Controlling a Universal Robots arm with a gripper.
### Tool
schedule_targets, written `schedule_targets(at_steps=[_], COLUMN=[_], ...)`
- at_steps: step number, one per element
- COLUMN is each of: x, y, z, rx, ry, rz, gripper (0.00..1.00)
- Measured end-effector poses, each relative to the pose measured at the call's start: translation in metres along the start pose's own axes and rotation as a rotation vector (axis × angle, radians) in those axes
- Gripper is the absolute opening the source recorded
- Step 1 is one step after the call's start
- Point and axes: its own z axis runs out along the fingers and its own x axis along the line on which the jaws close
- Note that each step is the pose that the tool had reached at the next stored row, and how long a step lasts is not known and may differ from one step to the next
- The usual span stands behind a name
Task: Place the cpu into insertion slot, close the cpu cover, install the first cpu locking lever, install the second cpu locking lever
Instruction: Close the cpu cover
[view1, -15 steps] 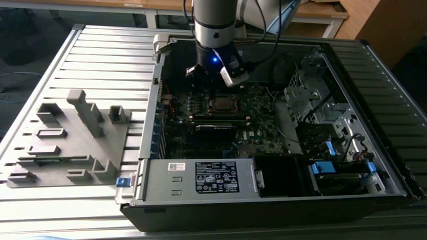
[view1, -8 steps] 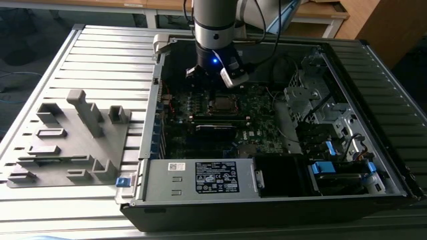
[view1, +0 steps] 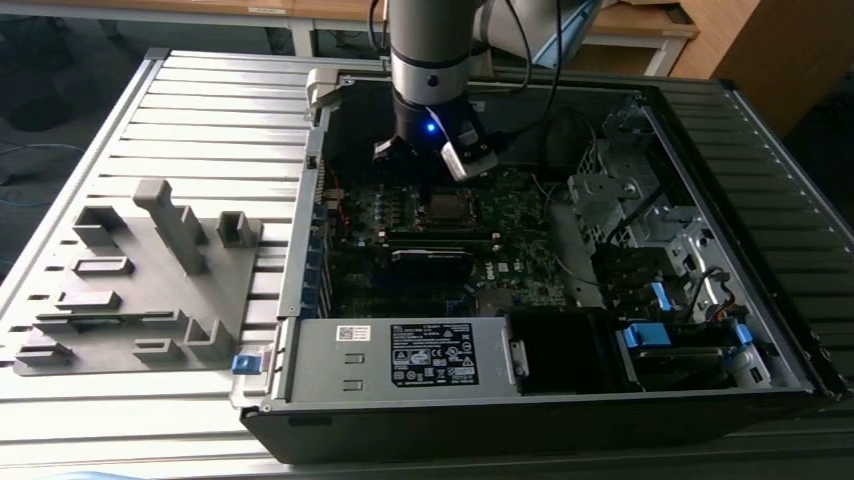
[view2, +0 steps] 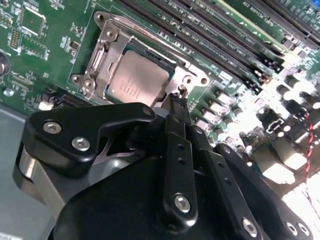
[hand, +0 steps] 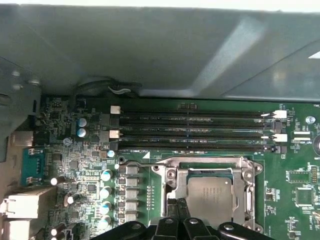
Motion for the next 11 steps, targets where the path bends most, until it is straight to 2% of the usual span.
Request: schedule_targets(at_steps=[7, 11], x=[0.0000, 0.0001], y=[-0.0004, -0.0004], z=[0.0066, 0.0070], rx=[0.0038, 0.0040], ry=[0.0002, 0.0003], rz=[0.000, 0.000], gripper=[0.11, 0.11])
